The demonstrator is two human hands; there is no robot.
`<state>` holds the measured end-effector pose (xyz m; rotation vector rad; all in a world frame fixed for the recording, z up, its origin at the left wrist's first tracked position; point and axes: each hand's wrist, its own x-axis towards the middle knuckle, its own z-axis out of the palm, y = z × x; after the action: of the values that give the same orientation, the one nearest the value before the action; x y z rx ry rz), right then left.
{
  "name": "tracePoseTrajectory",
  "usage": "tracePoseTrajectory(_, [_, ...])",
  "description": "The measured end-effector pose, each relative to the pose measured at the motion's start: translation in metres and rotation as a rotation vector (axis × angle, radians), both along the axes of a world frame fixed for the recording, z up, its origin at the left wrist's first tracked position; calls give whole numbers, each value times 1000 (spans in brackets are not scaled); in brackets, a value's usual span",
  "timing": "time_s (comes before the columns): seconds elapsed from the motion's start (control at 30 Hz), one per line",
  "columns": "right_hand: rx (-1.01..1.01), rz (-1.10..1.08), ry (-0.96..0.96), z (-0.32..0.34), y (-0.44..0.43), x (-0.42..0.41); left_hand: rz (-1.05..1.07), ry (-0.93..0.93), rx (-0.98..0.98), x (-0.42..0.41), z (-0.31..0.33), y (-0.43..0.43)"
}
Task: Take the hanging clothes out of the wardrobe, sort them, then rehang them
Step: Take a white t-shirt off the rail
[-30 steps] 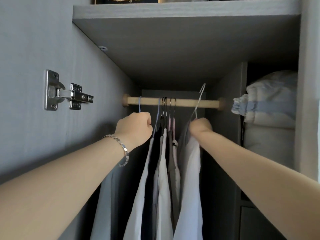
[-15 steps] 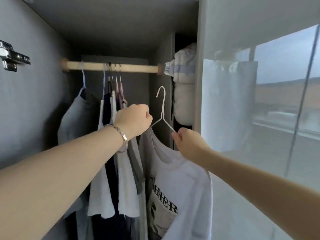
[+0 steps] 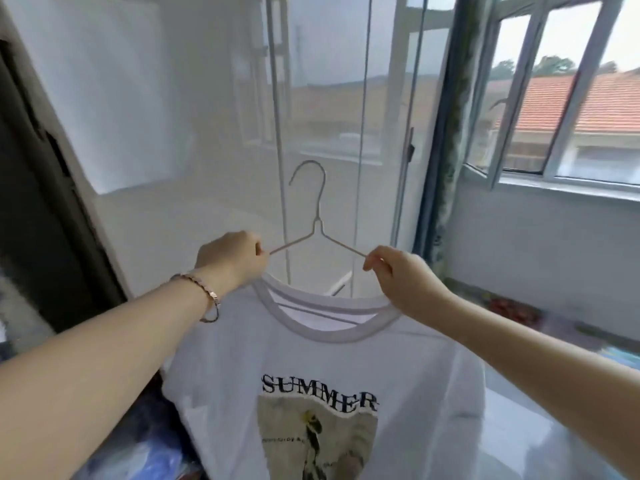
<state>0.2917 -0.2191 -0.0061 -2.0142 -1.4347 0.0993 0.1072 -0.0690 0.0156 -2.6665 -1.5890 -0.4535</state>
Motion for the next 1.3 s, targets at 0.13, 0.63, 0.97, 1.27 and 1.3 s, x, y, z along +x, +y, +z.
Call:
tracePoseTrajectory(0.13, [14, -286, 103, -30, -104, 66, -181, -14, -83, 84, -39, -64])
tracePoseTrajectory(0.63, [193, -1148, 241, -97, -384, 60, -1046, 2, -249, 272, -139, -288])
tracePoseTrajectory(0.97, [412, -1670, 141, -68, -448, -55, -1533, 15, -318, 292, -140, -407])
tracePoseTrajectory(1.27, [416, -2024, -54, -24, -533, -151, -1876, -7, -327, 252, -135, -518])
tracePoseTrajectory(1.3, [402, -2055, -76, -24, -548, -157, -1892, 2, -338, 248, -136, -529])
